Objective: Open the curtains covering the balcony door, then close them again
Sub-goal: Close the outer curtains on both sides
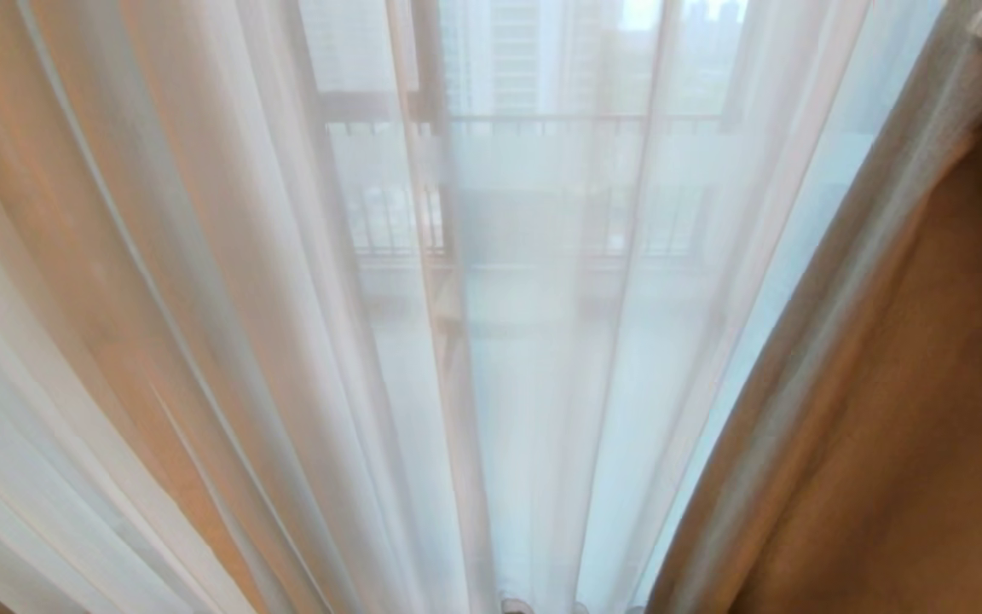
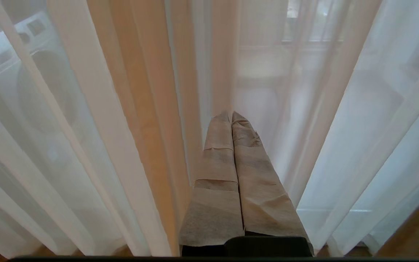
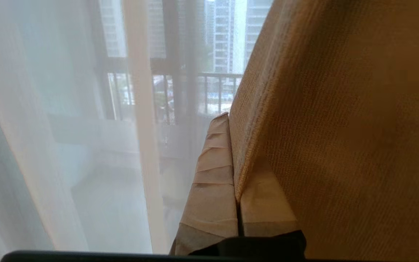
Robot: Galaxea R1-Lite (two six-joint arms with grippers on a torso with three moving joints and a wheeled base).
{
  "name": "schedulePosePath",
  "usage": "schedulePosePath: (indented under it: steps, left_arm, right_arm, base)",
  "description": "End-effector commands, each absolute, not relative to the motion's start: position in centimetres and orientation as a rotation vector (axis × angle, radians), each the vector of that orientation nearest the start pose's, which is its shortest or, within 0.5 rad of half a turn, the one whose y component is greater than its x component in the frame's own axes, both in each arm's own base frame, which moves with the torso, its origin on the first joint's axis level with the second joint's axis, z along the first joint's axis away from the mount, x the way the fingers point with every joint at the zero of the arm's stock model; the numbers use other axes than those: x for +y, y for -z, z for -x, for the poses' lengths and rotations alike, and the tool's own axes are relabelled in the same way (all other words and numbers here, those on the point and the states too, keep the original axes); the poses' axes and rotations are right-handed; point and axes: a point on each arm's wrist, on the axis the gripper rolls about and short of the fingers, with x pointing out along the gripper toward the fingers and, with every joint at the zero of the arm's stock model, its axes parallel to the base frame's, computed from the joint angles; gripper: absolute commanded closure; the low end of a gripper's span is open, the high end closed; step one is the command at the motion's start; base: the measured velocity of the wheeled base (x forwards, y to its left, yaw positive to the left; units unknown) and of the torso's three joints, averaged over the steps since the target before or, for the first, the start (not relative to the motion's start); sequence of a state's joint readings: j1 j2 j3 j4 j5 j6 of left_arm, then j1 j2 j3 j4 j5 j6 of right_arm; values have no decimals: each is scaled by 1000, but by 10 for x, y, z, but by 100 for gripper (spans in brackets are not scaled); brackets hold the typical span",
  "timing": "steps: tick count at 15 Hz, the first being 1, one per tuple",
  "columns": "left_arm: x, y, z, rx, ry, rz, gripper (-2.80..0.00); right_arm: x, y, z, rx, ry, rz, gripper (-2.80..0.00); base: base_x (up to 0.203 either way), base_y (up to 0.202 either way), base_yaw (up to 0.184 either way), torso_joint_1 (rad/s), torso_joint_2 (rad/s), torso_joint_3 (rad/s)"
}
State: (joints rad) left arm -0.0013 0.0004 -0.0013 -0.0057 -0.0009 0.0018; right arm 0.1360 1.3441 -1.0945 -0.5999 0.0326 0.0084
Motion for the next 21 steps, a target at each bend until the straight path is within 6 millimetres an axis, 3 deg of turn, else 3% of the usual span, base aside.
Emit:
schedulePosePath:
  steps: [1, 14, 17, 21]
  left_arm:
    - [0, -77, 23, -8, 2, -2, 0]
    - [0, -76, 23, -7, 2, -2, 0]
    - [0, -77, 23, -8, 3, -2, 0]
    - [0, -77, 23, -8, 2, -2, 0]
  right_arm:
    - [49, -358, -214, -358, -195, -41, 0]
    - [138, -350, -215, -340, -310, -6, 0]
    - [149, -347, -218, -345, -334, 15, 0]
    - [147, -348, -216, -346, -334, 22, 0]
  base:
    - [0, 0, 0, 0, 0, 0]
    - [0, 0, 0, 0, 0, 0]
    - [0, 0, 0, 0, 0, 0]
    - [0, 0, 0, 0, 0, 0]
